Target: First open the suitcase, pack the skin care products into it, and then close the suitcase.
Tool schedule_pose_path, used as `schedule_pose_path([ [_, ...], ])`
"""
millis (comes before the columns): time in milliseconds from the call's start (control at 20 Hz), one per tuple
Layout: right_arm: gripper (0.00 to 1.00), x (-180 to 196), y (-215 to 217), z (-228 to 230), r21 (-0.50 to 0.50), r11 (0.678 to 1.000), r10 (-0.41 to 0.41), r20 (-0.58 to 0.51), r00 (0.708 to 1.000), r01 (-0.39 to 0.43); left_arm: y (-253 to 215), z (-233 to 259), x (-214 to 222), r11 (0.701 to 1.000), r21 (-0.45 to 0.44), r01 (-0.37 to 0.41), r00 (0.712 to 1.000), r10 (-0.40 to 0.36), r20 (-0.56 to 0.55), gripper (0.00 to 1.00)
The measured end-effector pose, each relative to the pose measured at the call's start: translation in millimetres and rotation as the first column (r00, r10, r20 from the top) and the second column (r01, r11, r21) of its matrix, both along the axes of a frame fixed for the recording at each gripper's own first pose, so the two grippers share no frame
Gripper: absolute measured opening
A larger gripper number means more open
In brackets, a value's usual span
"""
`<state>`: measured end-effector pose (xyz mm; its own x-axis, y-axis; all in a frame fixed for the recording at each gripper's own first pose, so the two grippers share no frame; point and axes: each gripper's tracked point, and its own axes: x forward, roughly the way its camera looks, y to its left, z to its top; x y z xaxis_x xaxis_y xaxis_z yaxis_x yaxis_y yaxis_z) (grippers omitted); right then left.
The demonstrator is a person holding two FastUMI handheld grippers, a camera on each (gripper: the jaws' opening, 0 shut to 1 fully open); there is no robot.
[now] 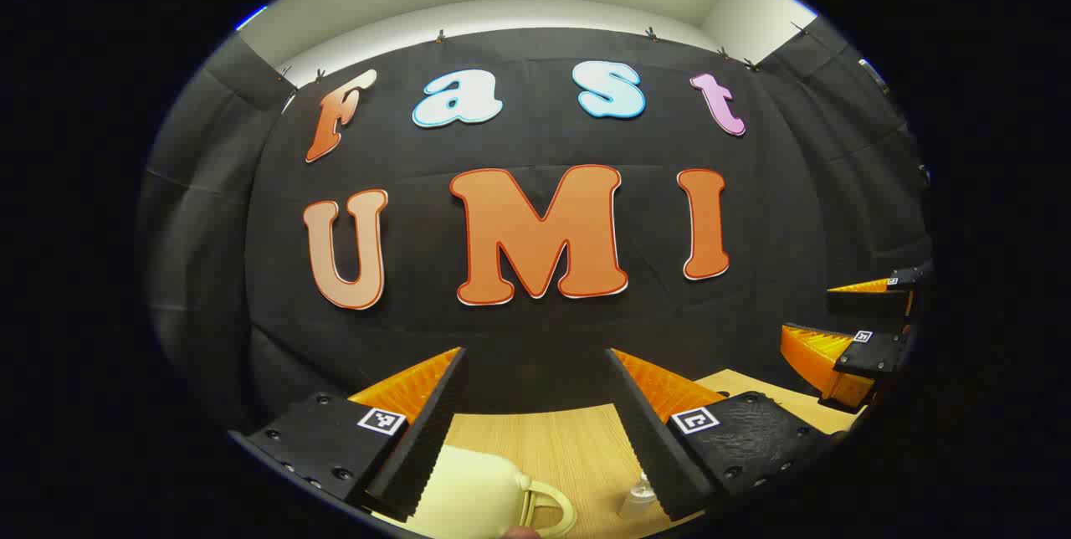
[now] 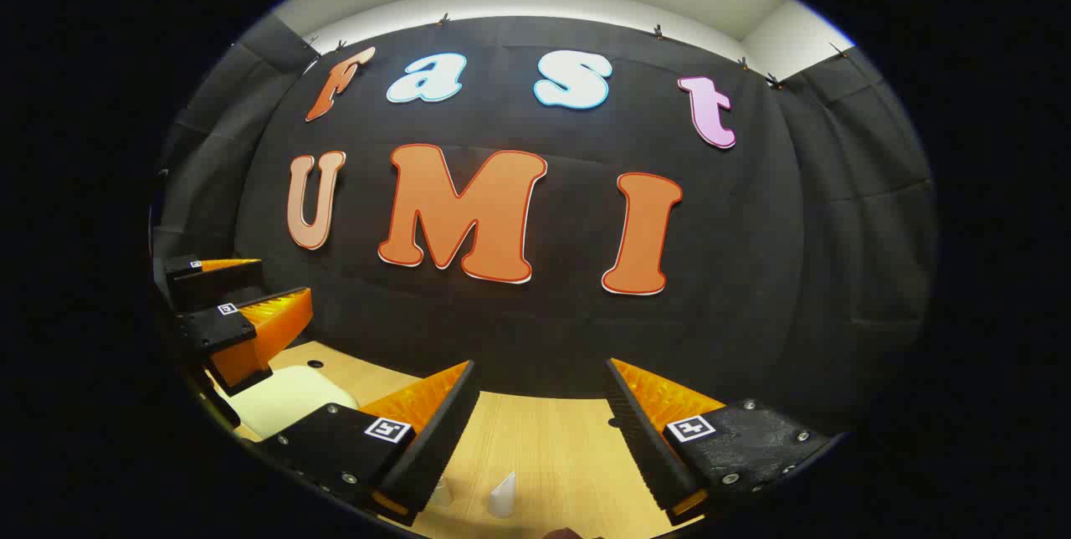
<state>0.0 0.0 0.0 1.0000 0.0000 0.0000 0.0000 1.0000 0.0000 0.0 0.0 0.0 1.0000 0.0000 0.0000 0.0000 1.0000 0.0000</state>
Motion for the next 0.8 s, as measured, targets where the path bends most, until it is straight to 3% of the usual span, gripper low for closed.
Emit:
schedule_pose_path([
  [800,0.95,-2,18,-3,0.009,0.999,0.050,-0.010,0.999,-0.050,5,-1,-2,1.000,0.020,-0.019,1.000,0.019,-0.003,0.99],
])
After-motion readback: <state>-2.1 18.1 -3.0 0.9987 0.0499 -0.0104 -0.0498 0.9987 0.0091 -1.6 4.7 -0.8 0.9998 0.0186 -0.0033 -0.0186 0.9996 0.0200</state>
